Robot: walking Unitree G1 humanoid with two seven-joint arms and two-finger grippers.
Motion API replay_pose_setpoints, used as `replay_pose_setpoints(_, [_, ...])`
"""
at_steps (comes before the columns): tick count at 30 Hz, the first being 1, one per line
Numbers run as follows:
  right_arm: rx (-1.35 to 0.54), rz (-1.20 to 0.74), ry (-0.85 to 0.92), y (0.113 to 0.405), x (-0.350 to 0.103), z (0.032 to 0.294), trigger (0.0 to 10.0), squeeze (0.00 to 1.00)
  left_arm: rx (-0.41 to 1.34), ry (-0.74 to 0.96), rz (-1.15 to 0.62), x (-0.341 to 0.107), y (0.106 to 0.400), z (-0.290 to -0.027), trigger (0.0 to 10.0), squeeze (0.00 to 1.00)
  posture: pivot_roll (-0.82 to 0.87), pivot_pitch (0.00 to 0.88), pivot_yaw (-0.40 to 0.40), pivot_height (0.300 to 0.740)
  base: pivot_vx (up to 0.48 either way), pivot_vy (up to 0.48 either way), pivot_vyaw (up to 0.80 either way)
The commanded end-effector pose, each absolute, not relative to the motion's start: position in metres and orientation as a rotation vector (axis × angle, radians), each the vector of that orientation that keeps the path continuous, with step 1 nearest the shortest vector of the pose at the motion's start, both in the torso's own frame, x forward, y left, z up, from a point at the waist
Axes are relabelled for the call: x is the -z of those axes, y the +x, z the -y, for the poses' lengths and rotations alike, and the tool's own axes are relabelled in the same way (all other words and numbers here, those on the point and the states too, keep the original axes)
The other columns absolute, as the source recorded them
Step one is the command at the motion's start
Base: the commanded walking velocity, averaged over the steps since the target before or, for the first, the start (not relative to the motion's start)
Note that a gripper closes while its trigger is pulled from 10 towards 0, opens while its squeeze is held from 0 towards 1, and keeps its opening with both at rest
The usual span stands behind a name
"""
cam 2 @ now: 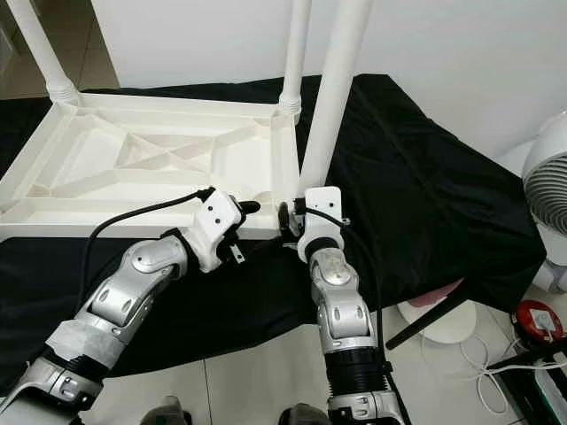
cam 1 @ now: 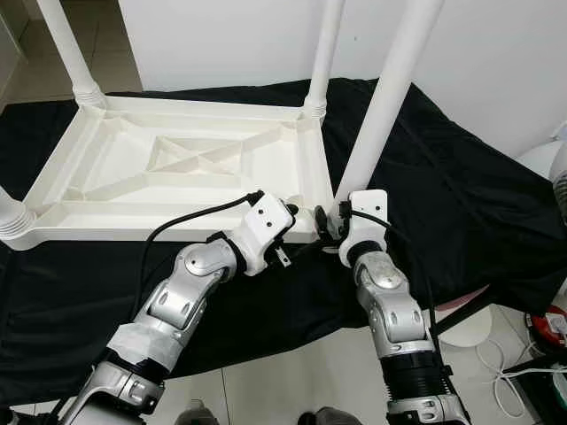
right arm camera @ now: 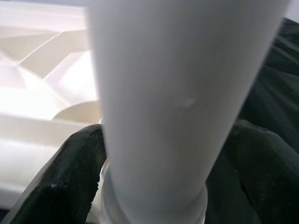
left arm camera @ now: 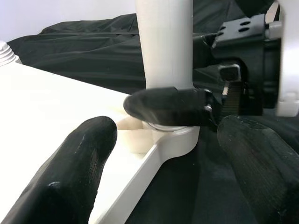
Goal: Building children table
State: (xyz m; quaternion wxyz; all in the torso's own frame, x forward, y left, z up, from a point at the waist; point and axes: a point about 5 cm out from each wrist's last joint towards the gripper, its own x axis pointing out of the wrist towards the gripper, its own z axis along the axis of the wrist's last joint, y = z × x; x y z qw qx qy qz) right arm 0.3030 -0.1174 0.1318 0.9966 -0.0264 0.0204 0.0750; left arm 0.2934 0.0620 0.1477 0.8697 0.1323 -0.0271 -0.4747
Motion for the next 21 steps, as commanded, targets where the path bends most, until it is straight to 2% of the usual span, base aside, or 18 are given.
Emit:
replay_pose_setpoints(1, [-0.193, -0.037, -0.056, 0.302, -0.132, 0.122, 10.0, 0.0, 1.005, 0.28, 0.055, -0.146, 0.292, -0.063, 10.0, 0.0, 0.03, 0.0, -0.035, 0.74, 0.0, 0.0, 0.0])
replay_pose_setpoints(9, [-0.402, 0.024, -0.092, 0.308, -0.14, 0.135, 10.0, 0.0, 1.008, 0.272, 0.052, -0.145, 0.29, -0.062, 10.0, 0.0, 0.03, 0.0, -0.034, 0.74, 0.0, 0.0, 0.0])
replay_pose_setpoints(14, [-0.477, 0.033, -0.11, 0.311, -0.141, 0.136, 10.0, 0.0, 1.017, 0.273, 0.05, -0.144, 0.288, -0.06, 10.0, 0.0, 0.03, 0.0, -0.032, 0.74, 0.0, 0.0, 0.0])
replay_pose_setpoints(15, [-0.56, 0.025, -0.143, 0.318, -0.139, 0.136, 10.0, 0.0, 1.029, 0.275, 0.053, -0.145, 0.288, -0.059, 10.0, 0.0, 0.04, 0.0, -0.028, 0.74, 0.0, 0.0, 0.0])
replay_pose_setpoints(17, [-0.56, 0.025, -0.143, 0.318, -0.139, 0.136, 10.0, 0.0, 1.029, 0.275, 0.053, -0.145, 0.288, -0.059, 10.0, 0.0, 0.04, 0.0, -0.028, 0.74, 0.0, 0.0, 0.0])
replay_pose_setpoints(21, [-0.678, -0.009, -0.174, 0.328, -0.133, 0.132, 10.0, 0.0, 1.036, 0.283, 0.058, -0.146, 0.289, -0.058, 10.0, 0.0, 0.04, 0.0, -0.019, 0.74, 0.0, 0.0, 0.0])
